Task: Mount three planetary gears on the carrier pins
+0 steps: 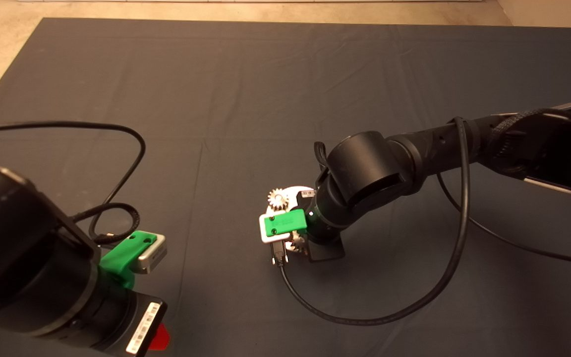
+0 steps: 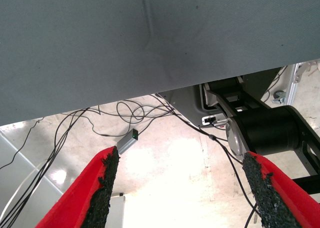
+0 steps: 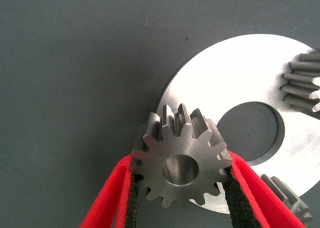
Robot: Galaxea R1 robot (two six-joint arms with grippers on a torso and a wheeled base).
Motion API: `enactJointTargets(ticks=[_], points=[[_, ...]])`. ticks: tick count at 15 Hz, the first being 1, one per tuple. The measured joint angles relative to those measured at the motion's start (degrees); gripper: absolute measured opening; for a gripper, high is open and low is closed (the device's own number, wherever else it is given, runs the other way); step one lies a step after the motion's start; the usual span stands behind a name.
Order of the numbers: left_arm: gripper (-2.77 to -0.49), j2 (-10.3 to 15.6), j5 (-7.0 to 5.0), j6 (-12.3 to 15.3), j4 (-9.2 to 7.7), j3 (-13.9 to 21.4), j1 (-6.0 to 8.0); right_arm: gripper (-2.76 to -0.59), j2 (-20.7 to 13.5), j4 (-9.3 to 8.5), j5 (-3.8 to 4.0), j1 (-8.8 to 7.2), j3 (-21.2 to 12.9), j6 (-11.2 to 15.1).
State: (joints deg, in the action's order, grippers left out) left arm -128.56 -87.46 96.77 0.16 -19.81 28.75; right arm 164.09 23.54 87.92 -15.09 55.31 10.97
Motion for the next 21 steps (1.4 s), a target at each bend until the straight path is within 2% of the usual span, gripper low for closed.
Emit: enactJointTargets(ticks=[9,13,21], points=[[-1.51,0.0,0.02,0.0,0.0,0.0,-0.02,-2.32,-0.1,0.0,-0.02,0.02,0.0,0.0],[-1.51,0.0,0.02,0.0,0.0,0.0,-0.02,-2.32,-0.1,0.0,-0.05,1.29,0.0,-0.1],[-1.51,0.0,0.0,0.0,0.0,0.0,0.0,-2.32,-0.1,0.0,-0.03,1.6,0.0,-0.7]])
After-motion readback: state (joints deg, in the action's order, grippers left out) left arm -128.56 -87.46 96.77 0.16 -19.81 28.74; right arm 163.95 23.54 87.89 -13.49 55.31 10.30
